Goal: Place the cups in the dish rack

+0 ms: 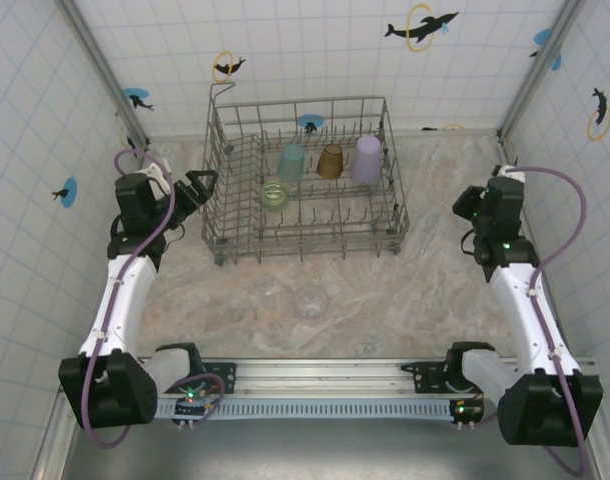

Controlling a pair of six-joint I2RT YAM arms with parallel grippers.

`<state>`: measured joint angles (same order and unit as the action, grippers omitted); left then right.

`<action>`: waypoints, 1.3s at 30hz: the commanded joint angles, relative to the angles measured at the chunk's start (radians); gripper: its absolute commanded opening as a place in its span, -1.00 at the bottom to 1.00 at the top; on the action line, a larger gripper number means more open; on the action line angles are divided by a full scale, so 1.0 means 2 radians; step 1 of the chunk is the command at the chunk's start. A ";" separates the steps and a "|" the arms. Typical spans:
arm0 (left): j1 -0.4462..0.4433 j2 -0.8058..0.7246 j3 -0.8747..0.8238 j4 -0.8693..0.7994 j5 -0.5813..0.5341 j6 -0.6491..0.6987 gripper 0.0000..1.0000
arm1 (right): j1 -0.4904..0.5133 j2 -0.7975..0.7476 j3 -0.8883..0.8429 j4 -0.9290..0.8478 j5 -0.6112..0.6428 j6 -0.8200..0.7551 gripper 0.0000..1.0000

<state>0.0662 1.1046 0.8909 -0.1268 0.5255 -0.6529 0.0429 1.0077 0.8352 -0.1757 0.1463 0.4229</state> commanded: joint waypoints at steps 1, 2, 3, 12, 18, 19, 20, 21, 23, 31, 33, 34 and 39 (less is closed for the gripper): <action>-0.004 -0.011 -0.013 0.008 0.022 -0.001 0.95 | 0.036 0.005 0.025 0.067 -0.036 0.010 -1.00; -0.003 -0.013 -0.013 0.008 0.023 -0.001 0.95 | 0.044 0.010 0.025 0.075 -0.046 0.013 -1.00; -0.003 -0.015 -0.013 0.008 0.019 -0.003 0.95 | 0.055 0.017 0.025 0.086 -0.055 0.017 -1.00; -0.003 -0.012 -0.009 0.011 0.013 -0.029 0.95 | 0.153 0.087 0.038 0.177 -0.097 0.046 -1.00; -0.004 0.001 -0.010 0.017 0.027 -0.050 0.95 | 0.212 0.134 0.068 0.190 -0.122 0.048 -1.00; -0.004 0.001 -0.009 0.019 0.026 -0.054 0.95 | 0.216 0.140 0.067 0.198 -0.127 0.052 -1.00; -0.004 0.001 -0.008 0.020 0.026 -0.057 0.95 | 0.219 0.144 0.067 0.205 -0.132 0.055 -1.00; -0.004 0.001 -0.007 0.021 0.025 -0.059 0.95 | 0.222 0.148 0.065 0.213 -0.138 0.059 -1.00; -0.004 0.000 -0.003 0.022 0.025 -0.063 0.95 | 0.227 0.156 0.062 0.231 -0.151 0.067 -1.00; -0.005 0.008 0.021 0.023 0.020 -0.095 0.95 | 0.243 0.182 0.041 0.314 -0.207 0.098 -1.00; -0.005 0.013 0.027 0.024 0.016 -0.102 0.95 | 0.244 0.187 0.038 0.328 -0.217 0.102 -1.00; -0.005 0.015 0.031 0.024 0.016 -0.106 0.95 | 0.245 0.189 0.036 0.334 -0.221 0.104 -1.00; -0.010 0.026 0.039 0.031 0.016 -0.121 0.96 | 0.245 0.203 0.024 0.378 -0.246 0.118 -1.00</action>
<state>0.0563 1.1416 0.9382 -0.0937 0.5575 -0.8555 0.5293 1.3891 0.9096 0.4568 -0.2947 0.6342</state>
